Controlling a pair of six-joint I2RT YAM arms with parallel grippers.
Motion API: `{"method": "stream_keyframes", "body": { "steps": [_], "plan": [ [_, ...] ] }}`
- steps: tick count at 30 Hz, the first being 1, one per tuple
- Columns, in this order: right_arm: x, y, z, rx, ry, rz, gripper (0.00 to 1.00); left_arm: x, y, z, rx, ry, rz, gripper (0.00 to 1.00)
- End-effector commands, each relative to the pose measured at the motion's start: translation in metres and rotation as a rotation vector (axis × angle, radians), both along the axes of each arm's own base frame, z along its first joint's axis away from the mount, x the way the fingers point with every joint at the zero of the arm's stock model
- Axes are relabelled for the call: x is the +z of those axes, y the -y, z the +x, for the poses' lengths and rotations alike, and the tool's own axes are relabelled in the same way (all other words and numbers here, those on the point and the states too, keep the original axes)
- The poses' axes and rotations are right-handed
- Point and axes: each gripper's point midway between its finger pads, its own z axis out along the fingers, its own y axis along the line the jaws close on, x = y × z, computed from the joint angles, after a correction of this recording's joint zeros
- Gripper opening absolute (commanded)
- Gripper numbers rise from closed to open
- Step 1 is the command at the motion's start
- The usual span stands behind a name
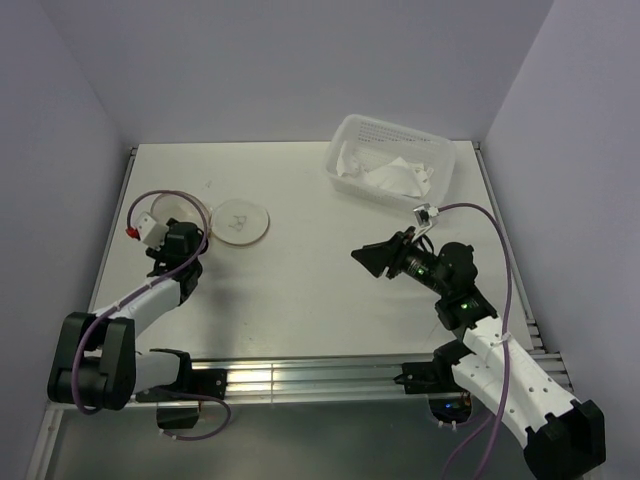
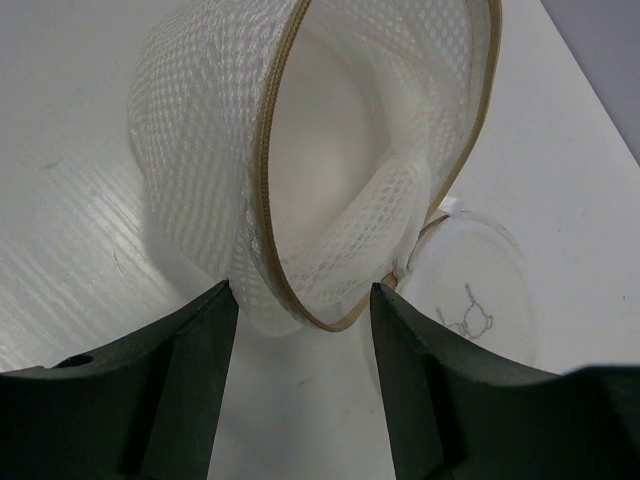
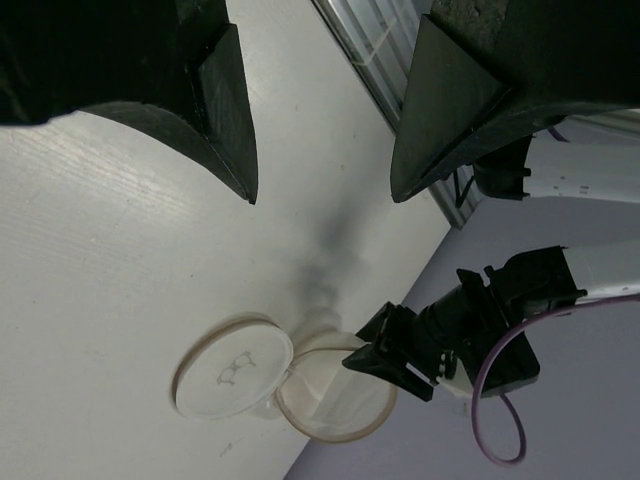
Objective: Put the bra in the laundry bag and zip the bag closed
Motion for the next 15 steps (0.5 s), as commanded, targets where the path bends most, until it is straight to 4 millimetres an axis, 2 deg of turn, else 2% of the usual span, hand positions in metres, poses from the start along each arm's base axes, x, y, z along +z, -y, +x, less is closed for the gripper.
{"method": "stream_keyframes", "body": {
  "steps": [1,2,6,7,9,12,14,15],
  "plan": [
    [0.007,-0.004,0.0,0.017,0.039,-0.001,0.63,0.019,-0.001,0.017,0.016,0.061,0.006,0.61],
    [0.008,-0.005,0.0,0.018,0.039,-0.001,0.63,0.017,0.0,0.017,0.014,0.057,0.003,0.6],
    [0.009,-0.004,-0.002,0.016,0.045,-0.006,0.63,0.01,0.004,0.019,-0.003,0.047,-0.011,0.37],
    [0.009,-0.004,-0.001,0.011,0.046,-0.009,0.63,0.01,0.005,0.019,-0.011,0.049,-0.013,0.28],
    [0.01,-0.003,-0.001,0.005,0.049,-0.008,0.63,0.01,0.009,0.02,-0.033,0.051,-0.022,0.0],
    [0.011,-0.002,0.001,-0.007,0.044,-0.007,0.63,0.011,0.024,0.019,-0.085,0.047,-0.038,0.0],
    [0.013,0.001,0.008,-0.047,0.034,-0.013,0.63,0.009,0.042,0.015,-0.135,0.036,-0.045,0.0],
    [0.009,0.004,0.011,-0.068,0.014,-0.029,0.62,0.012,0.058,0.012,-0.18,0.041,-0.058,0.0]
  ]
}}
